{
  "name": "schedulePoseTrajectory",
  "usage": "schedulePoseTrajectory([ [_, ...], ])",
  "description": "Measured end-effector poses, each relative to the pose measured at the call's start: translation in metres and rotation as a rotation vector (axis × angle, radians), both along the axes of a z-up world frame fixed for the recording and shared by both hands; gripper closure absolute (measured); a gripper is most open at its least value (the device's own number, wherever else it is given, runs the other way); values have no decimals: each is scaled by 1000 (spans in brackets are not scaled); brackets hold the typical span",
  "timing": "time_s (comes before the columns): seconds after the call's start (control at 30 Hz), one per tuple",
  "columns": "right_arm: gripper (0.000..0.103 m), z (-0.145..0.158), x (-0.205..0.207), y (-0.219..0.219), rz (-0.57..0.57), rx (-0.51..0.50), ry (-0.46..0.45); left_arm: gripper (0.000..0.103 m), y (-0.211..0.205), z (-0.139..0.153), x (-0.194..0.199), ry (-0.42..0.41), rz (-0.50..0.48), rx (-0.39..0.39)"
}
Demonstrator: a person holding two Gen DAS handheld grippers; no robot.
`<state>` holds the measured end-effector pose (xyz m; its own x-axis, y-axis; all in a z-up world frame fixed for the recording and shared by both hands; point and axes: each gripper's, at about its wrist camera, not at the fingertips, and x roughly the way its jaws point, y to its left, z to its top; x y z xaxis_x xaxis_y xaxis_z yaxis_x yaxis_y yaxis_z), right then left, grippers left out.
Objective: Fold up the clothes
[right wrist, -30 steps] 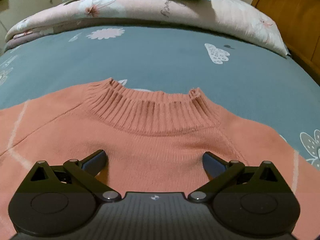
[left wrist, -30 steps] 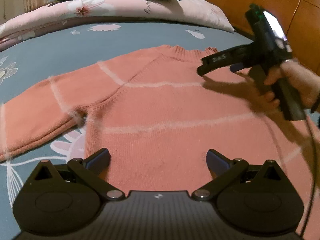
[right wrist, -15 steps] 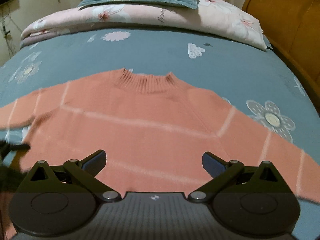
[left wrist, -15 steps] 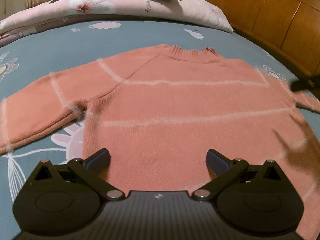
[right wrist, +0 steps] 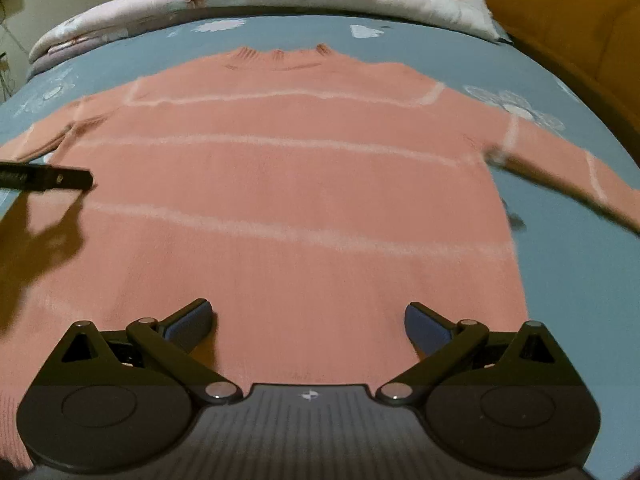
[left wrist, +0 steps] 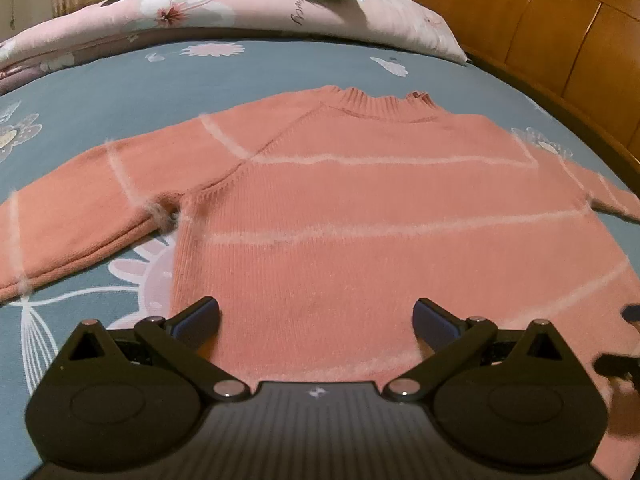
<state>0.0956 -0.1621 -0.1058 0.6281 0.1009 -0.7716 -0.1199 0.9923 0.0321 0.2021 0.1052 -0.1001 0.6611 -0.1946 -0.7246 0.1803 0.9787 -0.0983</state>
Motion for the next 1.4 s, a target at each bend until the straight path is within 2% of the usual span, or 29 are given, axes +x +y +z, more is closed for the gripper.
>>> schedulePoseTrajectory([
  [0.13, 0, 6, -19, 4, -24, -14, -18, 1, 1, 2, 0, 0, 8, -18],
  [0.3, 0, 24, -9, 38, 57, 21, -95, 1, 2, 2, -1, -1, 5, -14],
  [0.43, 0, 10, 3, 59, 108, -17, -50, 1, 2, 3, -2, -1, 3, -10],
  [0.57, 0, 1, -18, 42, 86, 8, -62, 1, 4, 11, -8, -35, -2, -23],
  [0.63, 0, -1, -35, 36, 104, -47, -73, 1, 3, 16, -11, -59, -13, -39],
  [0.73, 0, 5, -49, 29, 107, -37, -55, 1, -4, 19, -15, -75, -46, -61],
  [0.87, 0, 16, -46, 27, 78, -65, -127, 1, -22, 14, -21, -70, -107, -25],
  [1.03, 0, 3, -26, 24, 15, -31, -63, 1, -45, 5, -31, -58, -182, 61],
  [1.17, 0, 1, -33, 23, -15, 1, -81, 1, -54, -5, -35, -36, -213, 112],
  [1.4, 0, 1, -33, 22, -31, 5, -69, 1, -50, -9, -36, -32, -205, 89],
])
